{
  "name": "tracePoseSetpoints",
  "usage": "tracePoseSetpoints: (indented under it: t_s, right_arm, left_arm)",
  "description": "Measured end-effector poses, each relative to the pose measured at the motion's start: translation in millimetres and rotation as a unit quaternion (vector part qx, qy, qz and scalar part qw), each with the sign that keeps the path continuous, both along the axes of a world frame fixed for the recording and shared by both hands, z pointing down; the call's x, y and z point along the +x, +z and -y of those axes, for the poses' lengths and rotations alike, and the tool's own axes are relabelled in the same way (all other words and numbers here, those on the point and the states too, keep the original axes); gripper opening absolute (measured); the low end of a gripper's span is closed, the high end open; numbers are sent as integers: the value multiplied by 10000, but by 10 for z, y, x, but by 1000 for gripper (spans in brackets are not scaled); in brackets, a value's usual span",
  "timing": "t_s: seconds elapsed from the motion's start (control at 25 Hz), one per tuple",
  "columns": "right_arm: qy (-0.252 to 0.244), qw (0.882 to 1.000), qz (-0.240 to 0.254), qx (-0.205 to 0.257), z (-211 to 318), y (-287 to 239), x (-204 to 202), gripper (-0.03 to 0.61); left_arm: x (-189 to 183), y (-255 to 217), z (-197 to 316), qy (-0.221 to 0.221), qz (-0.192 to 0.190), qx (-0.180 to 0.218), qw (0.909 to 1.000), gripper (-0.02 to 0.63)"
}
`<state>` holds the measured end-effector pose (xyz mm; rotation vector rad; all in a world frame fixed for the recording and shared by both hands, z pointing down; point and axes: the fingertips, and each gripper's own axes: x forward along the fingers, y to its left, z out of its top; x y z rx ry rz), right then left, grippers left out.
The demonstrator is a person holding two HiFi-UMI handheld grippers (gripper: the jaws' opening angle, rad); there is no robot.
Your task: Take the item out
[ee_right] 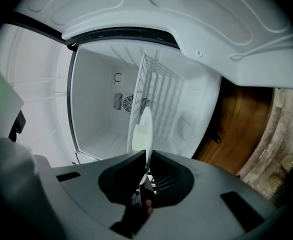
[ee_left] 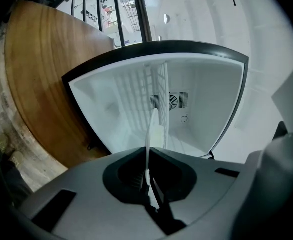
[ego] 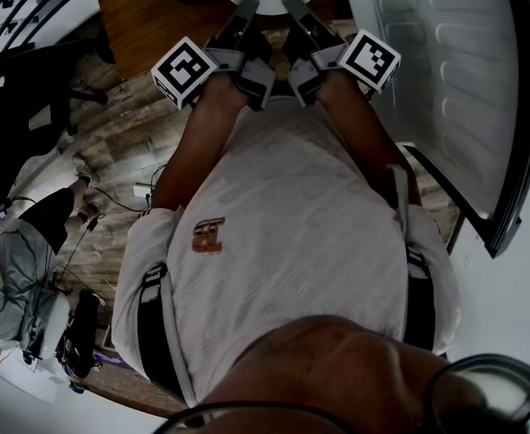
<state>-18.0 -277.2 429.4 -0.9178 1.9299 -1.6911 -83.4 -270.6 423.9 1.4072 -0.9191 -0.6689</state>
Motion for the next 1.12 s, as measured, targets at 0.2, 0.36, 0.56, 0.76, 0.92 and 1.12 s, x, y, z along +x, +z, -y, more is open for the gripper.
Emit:
tracePoseSetpoints:
  t_s: [0.2,0.36,0.56,0.76,0.92,1.12]
  right_arm:
    - [-13,9999,-19,167,-365,-358,199,48]
    - [-5,9997,7,249,-568,-518,289,48]
    - [-57,9995,60,320,-524,-625,276,48]
    - [-102,9993,95,340,-531,-642,252,48]
    - [-134,9992,147,334,-515,-660,256,49]
    - [-151,9991,200,341,-523,-728,252,49]
  left_arm:
    - [205,-380,-360,35,-53,127,9999,29]
    - [312,-568,-560,44,-148,213,9997,29]
    - [308,-677,-522,7,-209,251,9995,29]
    - [285,-697,-532,-31,-228,287,9993,29]
    - [296,-719,-518,-35,-228,286,9993,29]
    - [286,-797,-534,-58,-240,289,9993,29]
